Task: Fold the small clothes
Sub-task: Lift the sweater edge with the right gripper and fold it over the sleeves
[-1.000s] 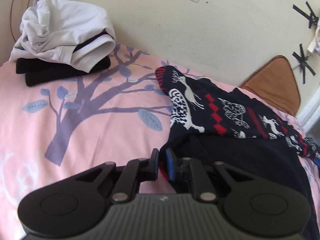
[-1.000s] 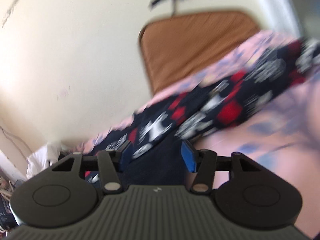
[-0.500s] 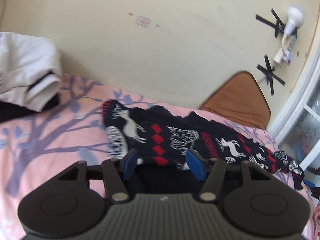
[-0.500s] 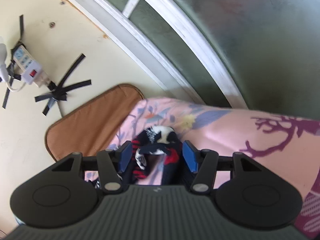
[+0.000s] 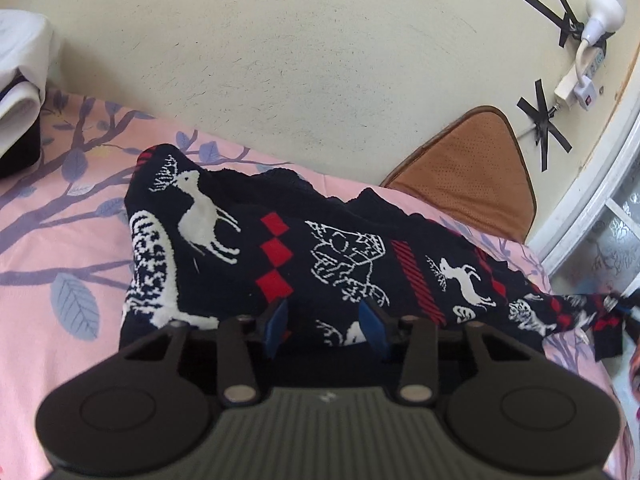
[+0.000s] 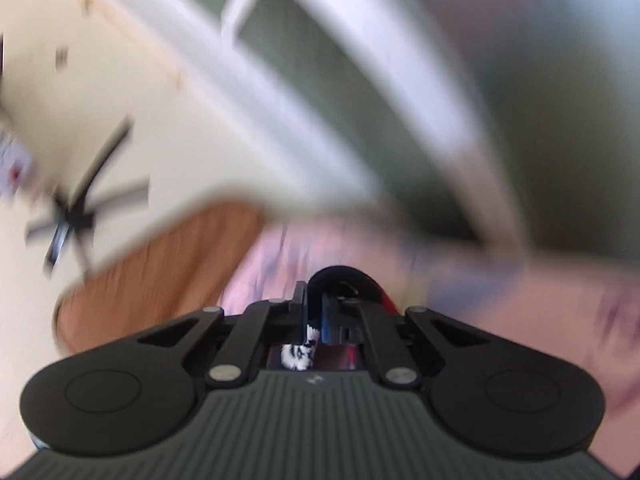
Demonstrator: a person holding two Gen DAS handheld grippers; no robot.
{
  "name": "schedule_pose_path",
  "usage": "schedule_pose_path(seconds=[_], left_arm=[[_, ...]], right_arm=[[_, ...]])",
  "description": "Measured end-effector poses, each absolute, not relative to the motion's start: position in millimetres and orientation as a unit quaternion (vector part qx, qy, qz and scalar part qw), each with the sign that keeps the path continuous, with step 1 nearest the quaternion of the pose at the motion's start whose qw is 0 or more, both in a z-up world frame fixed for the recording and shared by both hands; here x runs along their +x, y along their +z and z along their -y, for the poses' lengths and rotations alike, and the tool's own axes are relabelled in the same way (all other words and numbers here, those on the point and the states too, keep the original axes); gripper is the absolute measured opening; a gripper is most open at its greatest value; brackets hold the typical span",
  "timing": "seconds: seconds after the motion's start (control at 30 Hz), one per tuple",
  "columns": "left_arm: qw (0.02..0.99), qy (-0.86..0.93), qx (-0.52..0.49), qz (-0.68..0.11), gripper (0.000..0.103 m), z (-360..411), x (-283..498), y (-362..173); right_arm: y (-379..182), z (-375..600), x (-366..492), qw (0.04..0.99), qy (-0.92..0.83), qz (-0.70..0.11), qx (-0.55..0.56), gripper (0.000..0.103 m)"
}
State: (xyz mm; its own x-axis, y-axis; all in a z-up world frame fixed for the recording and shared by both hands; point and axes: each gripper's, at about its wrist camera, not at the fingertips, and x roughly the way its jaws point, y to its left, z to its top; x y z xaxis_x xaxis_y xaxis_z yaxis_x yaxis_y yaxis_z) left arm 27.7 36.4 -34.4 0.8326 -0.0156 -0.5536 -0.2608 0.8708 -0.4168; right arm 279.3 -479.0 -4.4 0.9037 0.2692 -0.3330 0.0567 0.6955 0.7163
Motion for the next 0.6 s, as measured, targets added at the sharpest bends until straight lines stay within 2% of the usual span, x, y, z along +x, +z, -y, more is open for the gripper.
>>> schedule_pose_path(seconds=[0.2, 0.37, 0.5, 0.6], left_arm=[[0.924, 0.051, -0.259, -0.277, 0.040, -41, 24, -32], [0.933, 0.041, -0.289, -0.211, 0.044, -61, -1, -10], [0.928, 0.058, -0.325, -0.173, 0.047, -89, -18, 1], [0.918, 0.081, -0.353, -0.160, 0.047, -110, -23, 1]], right_arm=[[75, 422, 265, 0.916, 0.179, -0.168, 0.317, 0.009], [120, 319, 232, 0.906, 0.313, -0.159, 0.236, 0.009], [135, 211, 188, 0.880, 0.424, -0.165, 0.141, 0.009], [124, 138, 151, 0.838, 0.502, -0.185, 0.108, 0.009]])
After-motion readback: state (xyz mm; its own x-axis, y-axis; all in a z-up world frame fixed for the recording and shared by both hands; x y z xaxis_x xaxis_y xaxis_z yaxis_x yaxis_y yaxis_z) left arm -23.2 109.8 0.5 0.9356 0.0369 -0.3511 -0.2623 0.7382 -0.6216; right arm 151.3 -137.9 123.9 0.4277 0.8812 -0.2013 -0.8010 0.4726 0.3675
